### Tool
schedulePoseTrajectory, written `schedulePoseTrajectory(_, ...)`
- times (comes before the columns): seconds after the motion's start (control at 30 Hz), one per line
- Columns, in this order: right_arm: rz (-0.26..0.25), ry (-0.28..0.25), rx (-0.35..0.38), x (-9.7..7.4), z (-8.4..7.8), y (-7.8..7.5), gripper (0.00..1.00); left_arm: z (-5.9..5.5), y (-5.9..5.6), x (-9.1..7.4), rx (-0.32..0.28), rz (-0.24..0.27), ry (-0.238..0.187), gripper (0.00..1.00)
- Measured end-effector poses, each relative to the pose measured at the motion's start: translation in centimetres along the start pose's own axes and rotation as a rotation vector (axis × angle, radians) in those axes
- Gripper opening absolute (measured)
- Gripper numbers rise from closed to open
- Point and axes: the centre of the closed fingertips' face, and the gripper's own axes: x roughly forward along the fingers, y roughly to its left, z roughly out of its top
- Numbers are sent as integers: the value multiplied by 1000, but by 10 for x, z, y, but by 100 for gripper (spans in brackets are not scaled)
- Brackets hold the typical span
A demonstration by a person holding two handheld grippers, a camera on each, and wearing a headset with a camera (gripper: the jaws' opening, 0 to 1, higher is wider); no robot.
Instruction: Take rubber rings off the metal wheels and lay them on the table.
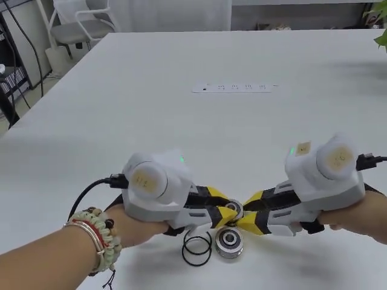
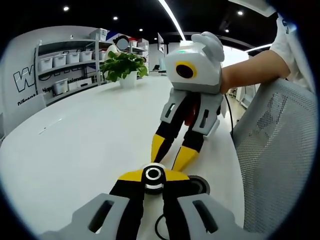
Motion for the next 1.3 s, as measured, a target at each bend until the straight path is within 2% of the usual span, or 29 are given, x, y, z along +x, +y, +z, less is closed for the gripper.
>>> schedulePoseTrajectory(0.03,-2,-2,21,0,1,-1,16,0,0,0,0,0,0,8)
schedulePoseTrajectory(0.1,-17,-15,-14,0,3,-2,24,0,0,0,0,-1,-1,8)
schedulePoseTrajectory(0.17,-14,-23,-10,1,5,-1,28,0,0,0,0,-2,-1,8)
schedulePoseTrajectory(0.23,-4,-31,-13,4,7,2,25,1,0,0,0,-2,-1,8)
schedulePoseTrajectory(0.43,-24,-16,-59,6,6,1,23,1,0,0,2,-2,-1,8)
schedulePoseTrajectory(0.7,-15,1,-64,1,1,0,17,1,0,0,1,-2,0,8)
schedulePoseTrajectory(0.87,-13,8,-40,-2,-1,-1,11,0,1,0,-3,2,-1,8)
schedulePoseTrajectory(0.97,-15,13,-40,-1,-1,-1,13,0,1,0,-2,1,-1,8)
schedulePoseTrajectory(1.07,-5,-11,-28,0,3,2,24,0,0,0,-1,0,-1,8)
schedulePoseTrajectory(1.3,-26,-17,-39,7,5,1,24,1,0,0,-1,1,-2,8)
